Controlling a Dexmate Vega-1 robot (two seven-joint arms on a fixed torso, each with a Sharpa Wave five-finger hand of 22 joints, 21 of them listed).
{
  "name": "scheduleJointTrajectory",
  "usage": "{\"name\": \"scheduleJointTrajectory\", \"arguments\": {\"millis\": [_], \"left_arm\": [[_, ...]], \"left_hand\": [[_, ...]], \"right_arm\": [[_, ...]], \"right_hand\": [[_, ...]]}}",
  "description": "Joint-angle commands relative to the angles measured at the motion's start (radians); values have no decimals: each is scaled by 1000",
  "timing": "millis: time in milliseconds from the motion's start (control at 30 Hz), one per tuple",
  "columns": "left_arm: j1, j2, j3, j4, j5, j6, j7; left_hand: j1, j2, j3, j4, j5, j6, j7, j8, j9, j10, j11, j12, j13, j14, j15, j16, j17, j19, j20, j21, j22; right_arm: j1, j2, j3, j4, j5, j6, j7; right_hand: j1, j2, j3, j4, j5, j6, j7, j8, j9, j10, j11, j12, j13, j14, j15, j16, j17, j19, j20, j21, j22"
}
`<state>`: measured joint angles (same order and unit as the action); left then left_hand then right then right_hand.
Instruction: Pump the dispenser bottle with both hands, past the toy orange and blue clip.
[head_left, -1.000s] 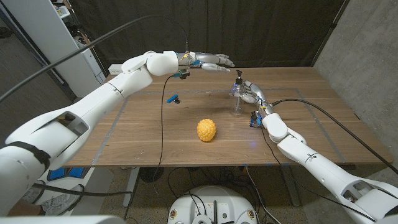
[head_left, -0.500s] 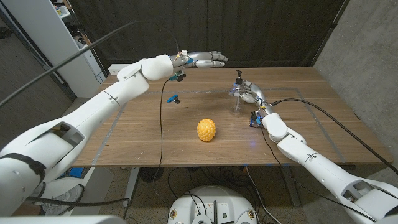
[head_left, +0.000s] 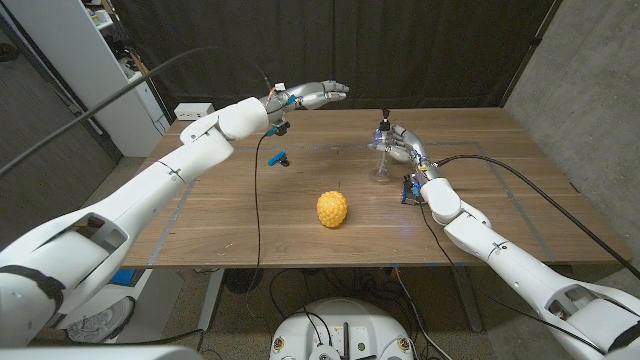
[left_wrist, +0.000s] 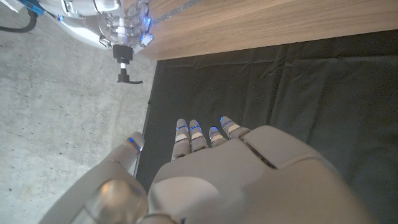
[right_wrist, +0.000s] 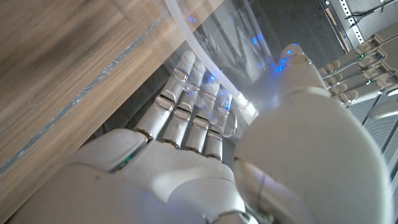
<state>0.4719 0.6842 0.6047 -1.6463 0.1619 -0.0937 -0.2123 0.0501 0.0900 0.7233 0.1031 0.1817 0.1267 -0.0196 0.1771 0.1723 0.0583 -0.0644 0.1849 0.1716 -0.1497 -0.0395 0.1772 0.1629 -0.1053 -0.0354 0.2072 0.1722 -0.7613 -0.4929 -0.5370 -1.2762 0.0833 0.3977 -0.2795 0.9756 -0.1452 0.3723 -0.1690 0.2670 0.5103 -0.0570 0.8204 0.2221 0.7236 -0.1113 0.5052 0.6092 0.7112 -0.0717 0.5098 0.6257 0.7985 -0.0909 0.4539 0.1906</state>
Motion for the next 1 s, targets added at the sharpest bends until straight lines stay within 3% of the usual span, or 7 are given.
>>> {"name": "scheduleJointTrajectory", "arguments": {"millis": [33, 500, 633, 1000], "left_arm": [[89, 24, -58, -42, -86, 62, 108], [195, 54, -130, -105, -173, 122, 227], [249, 26, -173, -90, -262, 92, 275], [309, 18, -208, -84, -349, 70, 336]], "left_hand": [[12, 90, -1, -8, 5, 8, -4, 5, -1, 7, -5, 6, 0, 9, -42, 5, 3, 7, -57, 6, 2], [16, 91, -1, -16, 4, 17, -4, 7, 0, 16, -10, 8, 0, 22, -44, 6, 3, 26, -52, 9, 2], [16, 91, -2, -17, 4, 24, -3, 8, 0, 21, -9, 10, 0, 28, -44, 7, 4, 31, -51, 9, 3], [17, 88, -2, -20, 4, 37, 0, 10, 0, 35, -8, 13, 0, 46, -43, 10, 5, 48, -50, 12, 3]], "right_arm": [[16, 10, -4, 9, 0, -2, -5], [38, 31, -16, 38, 6, -2, 1], [54, 43, -24, 65, 2, 10, 1], [82, 76, -32, 117, 1, 35, -16]], "right_hand": [[217, 218, 7, -1, 3, -9, -4, -4, 2, 12, -23, -9, 5, -8, -144, -10, 6, -8, -42, 10, 3], [249, 221, 11, -10, 6, -17, -12, -7, 2, 5, -34, -18, 6, -15, -150, -11, 20, -18, -48, 14, 2], [259, 220, 12, -13, 6, -19, -18, -7, 2, 3, -35, -20, 6, -20, -152, -12, 24, -24, -50, 14, 2], [291, 222, 12, -15, 7, -23, -28, -7, 2, 2, -39, -24, 9, -29, -155, -13, 38, -37, -59, 16, 2]]}}
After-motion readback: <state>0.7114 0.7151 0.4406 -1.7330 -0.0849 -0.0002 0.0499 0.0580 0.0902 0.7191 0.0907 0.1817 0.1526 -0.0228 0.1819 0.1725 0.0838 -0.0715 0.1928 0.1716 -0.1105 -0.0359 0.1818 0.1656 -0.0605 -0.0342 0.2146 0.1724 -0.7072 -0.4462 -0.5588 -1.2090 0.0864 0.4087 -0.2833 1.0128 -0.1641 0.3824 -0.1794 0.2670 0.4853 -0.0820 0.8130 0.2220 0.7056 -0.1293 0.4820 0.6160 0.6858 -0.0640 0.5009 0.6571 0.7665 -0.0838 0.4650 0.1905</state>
